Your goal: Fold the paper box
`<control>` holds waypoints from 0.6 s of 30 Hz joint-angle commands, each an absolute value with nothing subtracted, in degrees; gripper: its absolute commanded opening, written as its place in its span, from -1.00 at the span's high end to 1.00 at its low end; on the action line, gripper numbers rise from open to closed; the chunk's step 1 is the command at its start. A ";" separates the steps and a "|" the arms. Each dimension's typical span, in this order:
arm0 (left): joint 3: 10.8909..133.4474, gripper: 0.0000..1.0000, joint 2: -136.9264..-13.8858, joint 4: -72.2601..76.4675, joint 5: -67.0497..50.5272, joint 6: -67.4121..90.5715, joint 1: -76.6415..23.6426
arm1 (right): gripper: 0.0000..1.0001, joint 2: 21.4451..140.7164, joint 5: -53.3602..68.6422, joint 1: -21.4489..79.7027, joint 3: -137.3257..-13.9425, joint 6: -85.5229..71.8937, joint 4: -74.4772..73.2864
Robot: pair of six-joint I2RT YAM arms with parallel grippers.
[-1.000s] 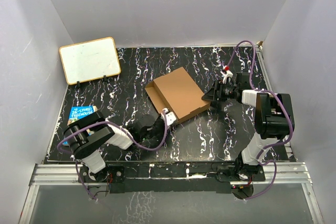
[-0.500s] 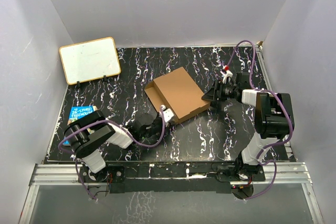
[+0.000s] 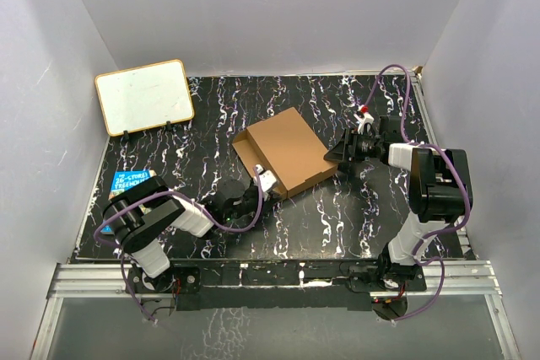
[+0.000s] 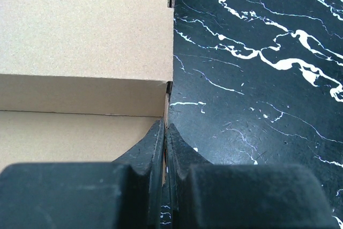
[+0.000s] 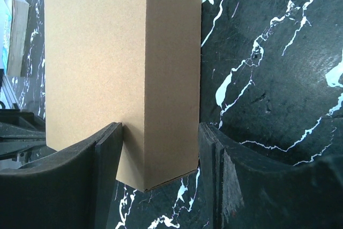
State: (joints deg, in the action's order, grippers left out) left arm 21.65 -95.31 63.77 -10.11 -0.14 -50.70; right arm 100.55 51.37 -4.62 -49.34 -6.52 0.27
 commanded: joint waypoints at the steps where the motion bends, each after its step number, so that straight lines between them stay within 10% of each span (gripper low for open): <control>1: 23.32 1.00 -94.54 60.29 -11.19 0.33 -50.20 | -0.19 102.08 45.72 -5.04 -50.05 -3.21 0.26; 18: 33.12 1.00 -90.56 40.16 -10.28 -0.98 -50.23 | -0.15 101.74 47.32 -4.63 -50.05 -2.14 -0.08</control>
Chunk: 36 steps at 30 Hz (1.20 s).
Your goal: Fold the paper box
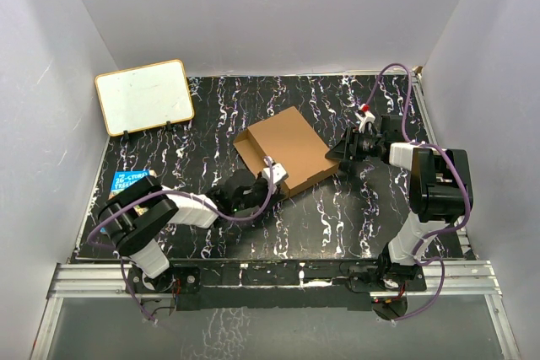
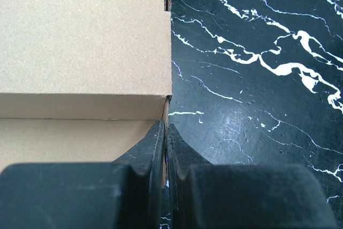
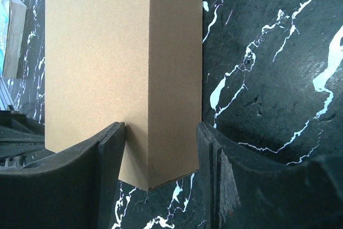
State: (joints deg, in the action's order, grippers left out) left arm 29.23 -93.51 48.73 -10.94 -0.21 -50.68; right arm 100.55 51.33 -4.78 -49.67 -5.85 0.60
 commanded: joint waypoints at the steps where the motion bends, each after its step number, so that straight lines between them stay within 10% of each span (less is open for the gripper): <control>1: 34.18 1.00 -90.33 38.21 -10.14 -1.19 -50.20 | -0.15 101.77 47.37 -4.54 -50.05 -2.14 -0.09; 15: 50.28 0.97 -92.23 13.33 -10.41 0.80 -49.49 | -0.15 101.74 46.95 -4.39 -50.34 -1.76 -0.61; 22: 53.67 0.23 -90.76 4.12 -13.68 6.45 -47.42 | -0.16 102.06 46.67 -4.39 -50.75 -1.28 -1.31; 36: 48.02 -0.38 -80.61 7.57 -25.75 27.78 -35.34 | -0.17 101.96 47.55 -4.31 -50.80 -0.83 -1.54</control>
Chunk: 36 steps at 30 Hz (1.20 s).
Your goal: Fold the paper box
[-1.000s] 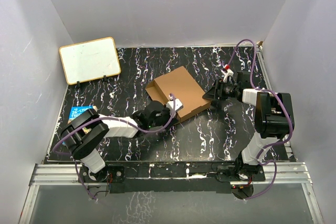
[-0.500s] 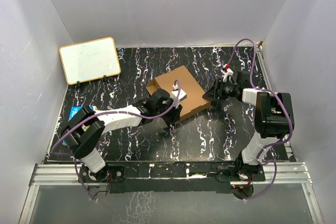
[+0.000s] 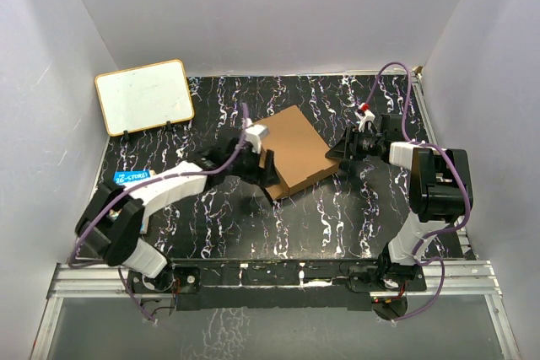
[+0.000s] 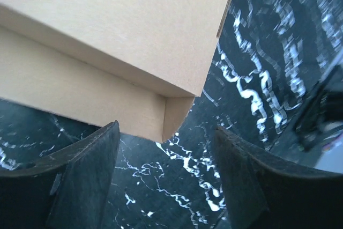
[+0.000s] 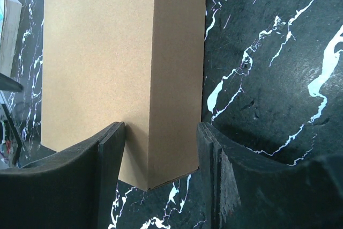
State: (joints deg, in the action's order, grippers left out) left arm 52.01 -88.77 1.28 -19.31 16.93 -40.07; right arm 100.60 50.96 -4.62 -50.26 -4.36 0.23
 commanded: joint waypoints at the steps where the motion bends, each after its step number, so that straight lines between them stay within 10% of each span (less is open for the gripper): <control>1: 46.01 -0.46 -79.53 10.32 -26.12 30.37 -34.24 | -0.17 102.03 47.52 -4.32 -50.84 -0.80 -1.51; 14: 33.33 -0.76 -73.37 24.55 -26.34 60.29 -24.84 | -0.18 102.04 47.64 -4.38 -51.11 -0.26 -1.97; 36: 25.84 -0.94 -84.80 37.46 -7.12 77.44 -41.08 | -0.18 102.62 47.99 -4.38 -51.42 -0.09 -2.41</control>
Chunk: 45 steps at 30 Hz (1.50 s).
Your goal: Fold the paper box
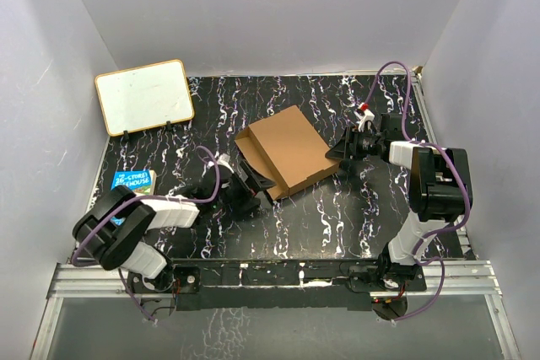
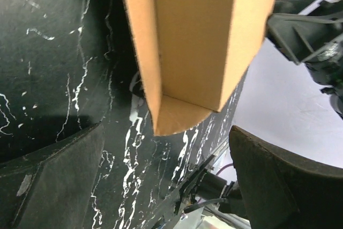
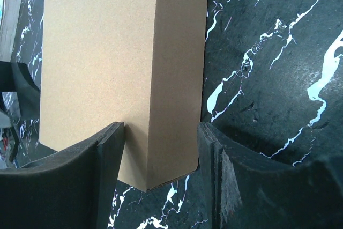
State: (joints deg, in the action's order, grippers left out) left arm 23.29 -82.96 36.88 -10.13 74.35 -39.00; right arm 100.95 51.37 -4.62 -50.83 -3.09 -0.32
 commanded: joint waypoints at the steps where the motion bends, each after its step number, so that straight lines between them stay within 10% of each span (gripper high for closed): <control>1: 26.60 -0.94 -85.41 36.93 -6.84 77.47 -41.60 | -0.18 102.65 48.05 -4.36 -51.39 -0.09 -2.42; 22: 41.42 -0.58 -92.58 13.13 2.05 82.71 -47.91 | -0.18 103.09 48.21 -4.21 -51.63 0.04 -2.82; 30: 46.08 -0.09 -94.61 5.82 2.57 82.77 -48.49 | -0.17 103.34 48.08 -3.75 -51.73 0.18 -3.16; 35: 48.91 0.66 -95.88 2.85 2.09 82.55 -48.56 | -0.17 103.43 48.06 -3.62 -51.76 0.23 -3.25; 45: 48.71 -0.09 -92.14 0.60 3.37 76.02 -48.54 | -0.17 103.62 47.65 -3.60 -52.20 0.55 -3.82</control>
State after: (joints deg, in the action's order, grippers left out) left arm 49.58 -94.30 5.26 1.06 80.77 -48.16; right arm 101.65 51.72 -4.60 -51.77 -2.83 -1.43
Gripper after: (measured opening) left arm 0.467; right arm 0.589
